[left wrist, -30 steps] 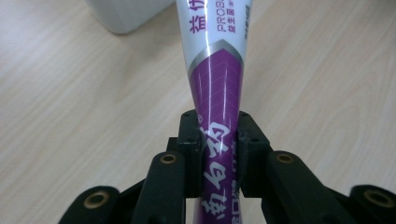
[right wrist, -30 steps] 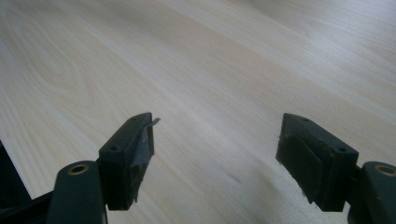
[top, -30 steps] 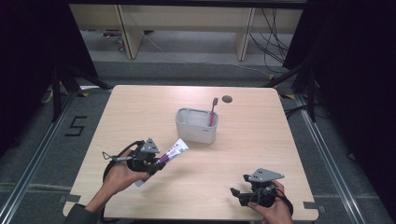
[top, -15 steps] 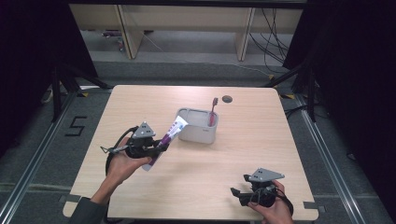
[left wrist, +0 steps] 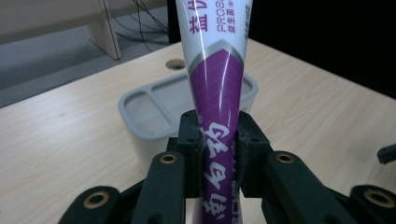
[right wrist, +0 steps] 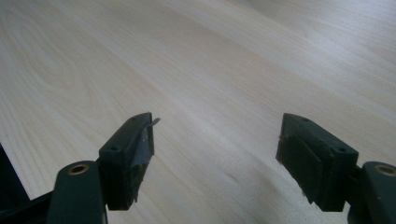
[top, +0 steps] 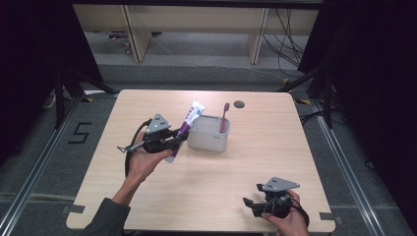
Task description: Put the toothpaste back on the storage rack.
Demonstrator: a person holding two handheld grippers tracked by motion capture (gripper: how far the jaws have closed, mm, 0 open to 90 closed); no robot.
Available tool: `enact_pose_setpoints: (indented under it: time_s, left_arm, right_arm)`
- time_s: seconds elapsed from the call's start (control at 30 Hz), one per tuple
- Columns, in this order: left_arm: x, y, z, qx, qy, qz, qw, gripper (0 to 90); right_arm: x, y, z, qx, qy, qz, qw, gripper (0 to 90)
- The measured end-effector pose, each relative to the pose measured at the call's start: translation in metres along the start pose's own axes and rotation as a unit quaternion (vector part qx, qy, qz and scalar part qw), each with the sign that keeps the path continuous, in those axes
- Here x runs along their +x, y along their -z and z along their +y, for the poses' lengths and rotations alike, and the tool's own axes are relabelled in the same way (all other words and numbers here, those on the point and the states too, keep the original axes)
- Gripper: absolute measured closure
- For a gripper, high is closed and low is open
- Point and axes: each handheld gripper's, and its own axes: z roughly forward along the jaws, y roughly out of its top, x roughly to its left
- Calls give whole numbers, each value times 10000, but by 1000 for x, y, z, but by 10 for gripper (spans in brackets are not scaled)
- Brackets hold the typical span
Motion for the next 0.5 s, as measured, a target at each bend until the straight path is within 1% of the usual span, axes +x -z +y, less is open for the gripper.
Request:
enact_pose_setpoints:
  time_s: [0.03,0.07,0.1,0.13,0.17,0.2,0.23,0.27,0.3,0.33,0.37,0.4,0.5]
  left_arm:
    - [-1,-2,3,-109,-8,16,9999,745]
    - [-2,-4,6,-155,-31,23,9999,745]
    - [-2,-6,8,-200,-24,1,9998,745]
    - [-3,-8,11,-247,-21,54,9997,745]
    - [-4,-10,14,-302,-12,61,9995,745]
    - [-4,-13,17,-357,26,41,9994,745]
    - [-5,-15,20,-404,3,51,9992,745]
    - [-6,-17,22,-417,1,57,9991,745]
    - [-7,-20,24,-440,-22,61,9990,745]
    - [-8,-22,26,-475,-59,75,9988,745]
    - [-9,-25,29,-510,-48,62,9987,745]
    - [-10,-28,31,-566,-36,73,9984,745]
    - [-11,-35,36,-655,-21,81,9978,745]
  right_arm:
    - [0,0,0,10,-35,57,10000,281]
    - [0,0,0,13,-25,22,10000,281]
    - [0,-1,0,-19,-17,64,10000,281]
    - [-1,0,0,-23,52,-3,10000,281]
    - [0,-1,0,7,-31,101,9999,281]
    - [0,-1,0,15,-11,54,10000,281]
    - [0,0,0,16,-16,21,10000,281]
    - [0,0,0,3,1,21,10000,281]
    - [0,-1,0,0,-36,90,10000,281]
    - [0,-1,0,-7,-2,107,9999,281]
    - [0,0,0,-8,6,17,10000,281]
    - [0,0,0,27,-12,46,10000,281]
    - [-1,0,0,-13,48,34,10000,280]
